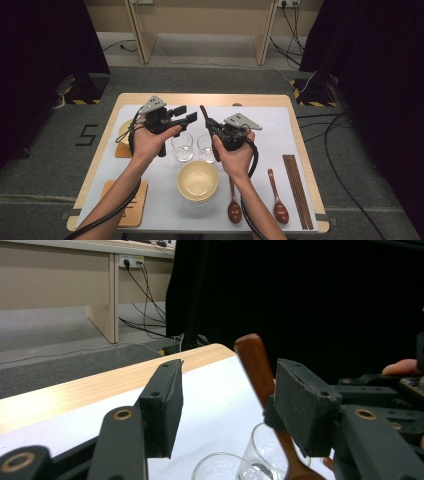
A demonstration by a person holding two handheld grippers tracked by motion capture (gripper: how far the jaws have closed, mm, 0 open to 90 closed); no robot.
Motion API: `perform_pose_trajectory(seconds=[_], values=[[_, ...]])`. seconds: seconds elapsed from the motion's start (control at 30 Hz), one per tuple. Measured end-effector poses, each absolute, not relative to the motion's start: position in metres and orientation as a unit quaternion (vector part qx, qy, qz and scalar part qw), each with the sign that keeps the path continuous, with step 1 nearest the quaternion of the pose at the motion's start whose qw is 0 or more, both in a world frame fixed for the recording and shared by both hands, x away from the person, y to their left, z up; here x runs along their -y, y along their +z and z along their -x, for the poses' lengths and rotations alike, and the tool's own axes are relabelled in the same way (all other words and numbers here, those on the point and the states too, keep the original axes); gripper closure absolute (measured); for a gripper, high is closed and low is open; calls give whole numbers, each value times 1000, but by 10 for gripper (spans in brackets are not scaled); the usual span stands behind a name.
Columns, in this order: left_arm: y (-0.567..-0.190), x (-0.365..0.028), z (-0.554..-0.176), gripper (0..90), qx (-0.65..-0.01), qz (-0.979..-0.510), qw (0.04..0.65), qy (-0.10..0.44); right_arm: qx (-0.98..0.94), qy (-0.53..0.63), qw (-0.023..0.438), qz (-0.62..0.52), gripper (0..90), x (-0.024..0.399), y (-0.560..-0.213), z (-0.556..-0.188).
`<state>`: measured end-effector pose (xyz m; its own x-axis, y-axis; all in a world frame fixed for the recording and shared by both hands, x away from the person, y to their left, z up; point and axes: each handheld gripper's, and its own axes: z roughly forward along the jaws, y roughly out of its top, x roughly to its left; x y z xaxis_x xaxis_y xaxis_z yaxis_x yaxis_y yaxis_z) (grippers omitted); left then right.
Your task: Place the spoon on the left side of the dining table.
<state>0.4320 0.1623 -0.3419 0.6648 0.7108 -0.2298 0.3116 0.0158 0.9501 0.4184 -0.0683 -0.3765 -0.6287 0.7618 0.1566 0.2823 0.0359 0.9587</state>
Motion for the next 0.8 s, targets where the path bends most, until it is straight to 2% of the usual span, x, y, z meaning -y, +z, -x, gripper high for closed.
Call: perform_pose_trajectory(seconds=[0.5, 0.8], values=[[-344, -147, -444, 472, -384, -673, 614, 149, -690, 584, 204, -377, 850, 64, -379, -420], [-345, -139, -446, 564, -380, -677, 615, 138, -689, 585, 202, -377, 850, 65, -380, -419]])
